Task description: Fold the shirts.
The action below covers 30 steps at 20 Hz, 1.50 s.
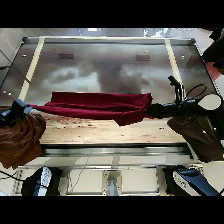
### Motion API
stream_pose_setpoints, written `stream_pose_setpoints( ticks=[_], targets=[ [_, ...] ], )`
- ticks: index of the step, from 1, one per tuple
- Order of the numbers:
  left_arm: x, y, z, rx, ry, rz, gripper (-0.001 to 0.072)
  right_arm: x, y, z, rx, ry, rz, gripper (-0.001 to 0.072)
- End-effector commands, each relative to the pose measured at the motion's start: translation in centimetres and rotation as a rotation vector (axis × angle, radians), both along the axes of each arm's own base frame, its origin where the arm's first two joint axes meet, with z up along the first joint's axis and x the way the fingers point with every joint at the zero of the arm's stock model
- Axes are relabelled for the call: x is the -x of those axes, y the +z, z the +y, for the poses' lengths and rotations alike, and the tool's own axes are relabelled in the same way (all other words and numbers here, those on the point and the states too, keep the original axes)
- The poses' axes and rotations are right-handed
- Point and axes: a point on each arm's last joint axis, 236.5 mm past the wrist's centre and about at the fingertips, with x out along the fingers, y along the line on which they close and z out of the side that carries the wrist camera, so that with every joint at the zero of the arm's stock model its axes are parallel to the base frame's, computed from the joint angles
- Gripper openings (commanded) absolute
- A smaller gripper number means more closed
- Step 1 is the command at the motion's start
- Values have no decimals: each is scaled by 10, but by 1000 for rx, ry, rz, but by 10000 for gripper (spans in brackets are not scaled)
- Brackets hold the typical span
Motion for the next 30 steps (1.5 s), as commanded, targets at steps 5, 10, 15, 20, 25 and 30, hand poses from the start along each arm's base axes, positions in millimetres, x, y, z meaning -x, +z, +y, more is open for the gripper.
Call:
stream_pose_setpoints(
  ticks=[5, 10, 15, 20, 25, 30],
  targets=[
    [-103, -67, 2, -213, -115, 155, 6, -86, -70, -26, 180, -72, 28, 14],
    [-161, -125, -2, -247, -184, 265, 6, -151, -123, -32, 209, -136, 42, 14],
    [-183, -159, 1, -330, -238, 320, 6, -194, -155, -34, 214, -181, 40, 14],
    [-181, -178, 0, -341, -254, 353, 21, -202, -167, -33, 212, -192, 44, 21],
    [-190, -137, 2, -366, -237, 272, 543, -210, -104, -28, 197, -110, -10, 297],
    [-188, -30, -2, -433, -209, 70, 542, -185, -15, -125, 545, -85, -120, 297]
  ],
)
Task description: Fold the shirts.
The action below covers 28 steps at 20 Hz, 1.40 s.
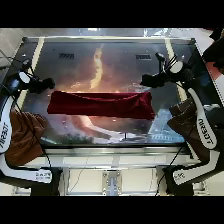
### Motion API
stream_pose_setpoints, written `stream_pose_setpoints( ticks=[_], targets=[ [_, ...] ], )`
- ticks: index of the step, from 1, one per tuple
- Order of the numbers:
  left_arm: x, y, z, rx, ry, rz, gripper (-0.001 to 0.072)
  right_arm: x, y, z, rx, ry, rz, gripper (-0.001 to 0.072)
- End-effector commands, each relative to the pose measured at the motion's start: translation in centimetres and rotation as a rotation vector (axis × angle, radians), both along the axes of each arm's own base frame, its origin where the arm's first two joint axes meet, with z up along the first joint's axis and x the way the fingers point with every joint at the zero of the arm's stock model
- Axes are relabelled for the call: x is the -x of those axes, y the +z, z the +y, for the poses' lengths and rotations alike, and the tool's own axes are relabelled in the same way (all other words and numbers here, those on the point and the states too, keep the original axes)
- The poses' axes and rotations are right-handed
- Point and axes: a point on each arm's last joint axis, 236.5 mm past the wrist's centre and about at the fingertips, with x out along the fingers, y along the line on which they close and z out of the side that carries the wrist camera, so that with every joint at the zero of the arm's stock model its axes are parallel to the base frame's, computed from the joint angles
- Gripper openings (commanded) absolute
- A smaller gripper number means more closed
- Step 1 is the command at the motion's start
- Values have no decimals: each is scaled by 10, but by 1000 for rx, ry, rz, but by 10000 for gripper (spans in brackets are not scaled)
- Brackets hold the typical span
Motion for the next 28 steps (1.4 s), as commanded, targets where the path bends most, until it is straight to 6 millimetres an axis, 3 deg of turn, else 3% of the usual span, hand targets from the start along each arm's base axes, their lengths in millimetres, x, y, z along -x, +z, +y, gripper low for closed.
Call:
stream_pose_setpoints(
  ticks=[1, 2, 3, 4, 9, 11, 17, 23, 25, 26, 27, 28],
  targets=[
    [6, 70, -6, -29, -16, -137, 542, 31, 40, -81, 255, -36, 6, 314],
    [8, 85, -11, -34, -26, -167, 542, 39, 39, -98, 247, -77, 30, 333],
    [9, 96, -18, -37, -40, -189, 542, 46, 29, -109, 199, -135, 72, 413],
    [10, 101, -25, -37, -53, -201, 543, 50, 14, -111, 119, -180, 116, 443],
    [8, 97, -70, -28, -143, -195, 542, 66, -66, -90, -375, -236, 354, 488],
    [8, 94, -83, -25, -169, -188, 542, 61, -87, -81, -488, -240, 400, 598],
    [7, 86, -93, -20, -188, -172, 542, 64, -137, -56, -519, -190, 493, 620],
    [5, 74, -93, -18, -189, -148, 542, 59, -153, -19, -476, -133, 487, 617],
    [4, 66, -95, -16, -192, -131, 542, 62, -152, -3, -470, -94, 493, 609],
    [4, 60, -98, -14, -199, -117, 542, 63, -151, 4, -473, -82, 495, 562],
    [5, 52, -101, -12, -207, -96, 542, 62, -149, 11, -481, -73, 494, 409],
    [6, 42, -108, -9, -223, -68, 535, 61, -146, 18, -498, -69, 491, 213]
  ],
)
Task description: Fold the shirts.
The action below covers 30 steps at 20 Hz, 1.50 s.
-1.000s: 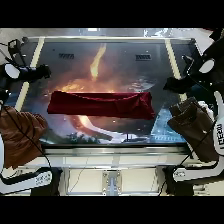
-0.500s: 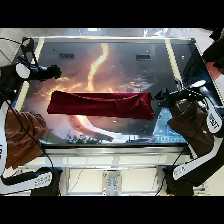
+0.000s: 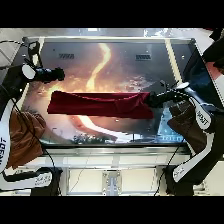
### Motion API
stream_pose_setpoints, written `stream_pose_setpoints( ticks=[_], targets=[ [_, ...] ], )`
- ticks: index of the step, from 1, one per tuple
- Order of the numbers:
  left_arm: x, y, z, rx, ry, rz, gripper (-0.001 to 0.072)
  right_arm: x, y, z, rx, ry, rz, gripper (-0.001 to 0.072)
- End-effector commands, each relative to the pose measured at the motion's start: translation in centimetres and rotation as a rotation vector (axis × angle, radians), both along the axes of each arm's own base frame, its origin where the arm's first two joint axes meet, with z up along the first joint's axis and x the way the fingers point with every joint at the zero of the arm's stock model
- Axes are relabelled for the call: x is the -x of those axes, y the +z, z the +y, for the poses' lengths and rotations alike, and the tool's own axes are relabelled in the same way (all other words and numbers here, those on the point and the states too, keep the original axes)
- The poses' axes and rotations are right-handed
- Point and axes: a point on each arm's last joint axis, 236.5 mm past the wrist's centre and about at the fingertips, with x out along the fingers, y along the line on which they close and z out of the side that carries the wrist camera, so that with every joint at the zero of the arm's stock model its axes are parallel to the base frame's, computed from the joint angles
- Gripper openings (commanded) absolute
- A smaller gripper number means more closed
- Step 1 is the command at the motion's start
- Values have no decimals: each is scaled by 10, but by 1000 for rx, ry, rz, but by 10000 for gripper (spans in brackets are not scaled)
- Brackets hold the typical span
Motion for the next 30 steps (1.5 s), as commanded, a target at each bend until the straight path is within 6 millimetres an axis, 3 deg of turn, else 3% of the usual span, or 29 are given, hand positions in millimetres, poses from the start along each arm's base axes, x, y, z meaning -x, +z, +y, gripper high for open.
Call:
stream_pose_setpoints(
  ticks=[1, 3, 5, 12, 14, 16, 19, 21, 23, 25, 27, 30],
  targets=[
    [4, -28, -18, -2, -39, 78, 459, -3, 13, 29, -67, 13, -12, 10],
    [13, -55, -42, -8, -94, 155, 151, -1, 40, 47, -154, 59, -51, 17],
    [26, -83, -73, -20, -166, 238, 10, 2, 76, 55, -214, 110, -83, 17],
    [88, -157, -195, -118, -519, 390, 9, -4, 216, 58, -170, 137, -332, 15],
    [107, -164, -235, -72, -630, 389, 9, 1, 235, 62, -115, 161, -354, 15],
    [110, -160, -270, 3, -654, 336, 9, 15, 238, 71, -56, 224, -317, 14],
    [95, -149, -284, 46, -626, 254, 9, 33, 241, 97, -17, 319, -306, 15],
    [87, -146, -275, 47, -607, 250, 9, 38, 245, 118, -6, 364, -336, 14],
    [72, -130, -246, 26, -570, 227, 9, 41, 250, 142, -12, 390, -369, 14],
    [50, -99, -191, -54, -515, 175, 9, 40, 255, 166, -22, 387, -405, 14],
    [30, -54, -114, -137, -405, 108, 9, 36, 258, 198, -38, 375, -461, 13],
    [24, 12, -19, -134, -207, 13, 9, 21, 261, 261, -88, 310, -571, 12]
  ],
)
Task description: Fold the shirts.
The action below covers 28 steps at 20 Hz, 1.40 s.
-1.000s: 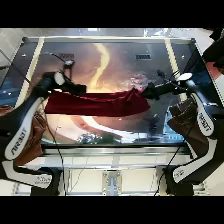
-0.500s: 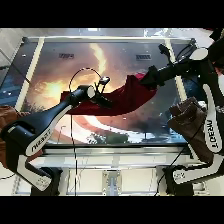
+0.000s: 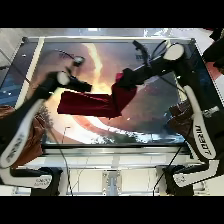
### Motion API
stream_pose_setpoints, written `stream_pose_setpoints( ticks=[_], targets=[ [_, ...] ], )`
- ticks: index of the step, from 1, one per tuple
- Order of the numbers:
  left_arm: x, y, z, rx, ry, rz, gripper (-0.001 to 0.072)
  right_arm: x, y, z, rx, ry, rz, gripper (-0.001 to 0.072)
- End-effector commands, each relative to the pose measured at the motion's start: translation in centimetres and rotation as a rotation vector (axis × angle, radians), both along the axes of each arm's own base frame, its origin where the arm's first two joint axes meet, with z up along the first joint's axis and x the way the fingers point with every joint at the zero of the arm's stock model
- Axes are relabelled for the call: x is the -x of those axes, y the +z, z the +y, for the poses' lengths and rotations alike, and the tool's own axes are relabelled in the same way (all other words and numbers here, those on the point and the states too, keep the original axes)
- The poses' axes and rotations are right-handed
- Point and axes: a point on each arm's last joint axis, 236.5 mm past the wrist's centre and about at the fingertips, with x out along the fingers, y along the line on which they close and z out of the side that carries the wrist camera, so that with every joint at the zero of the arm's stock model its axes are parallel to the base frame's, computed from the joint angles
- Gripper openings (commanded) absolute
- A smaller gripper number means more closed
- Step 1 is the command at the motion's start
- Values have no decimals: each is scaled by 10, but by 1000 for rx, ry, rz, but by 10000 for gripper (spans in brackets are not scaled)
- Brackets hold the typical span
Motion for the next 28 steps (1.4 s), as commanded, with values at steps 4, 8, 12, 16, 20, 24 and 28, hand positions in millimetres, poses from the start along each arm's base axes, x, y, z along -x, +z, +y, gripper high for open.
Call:
stream_pose_setpoints(
  ticks=[4, 8, 12, 16, 20, 24, 28],
  targets=[
    [15, 100, 172, -50, 328, -159, 9, -13, -9, 146, -211, -99, -119, 12],
    [33, 92, 207, -57, 400, -92, 9, -18, -9, 207, -297, -164, -214, 393],
    [35, 90, 210, -56, 406, -81, 9, -33, 24, 197, -299, -151, -309, 657],
    [35, 89, 209, -53, 405, -80, 9, -60, -10, 88, 69, -16, -313, 506],
    [35, 90, 209, -52, 406, -80, 9, -87, -89, -44, 377, -152, -91, 480],
    [34, 90, 204, -21, 413, -77, 9, -75, -171, -44, 225, -263, 242, 486],
    [34, 90, 203, -21, 412, -77, 9, -60, -205, -1, 28, -203, 418, 488]
  ],
)
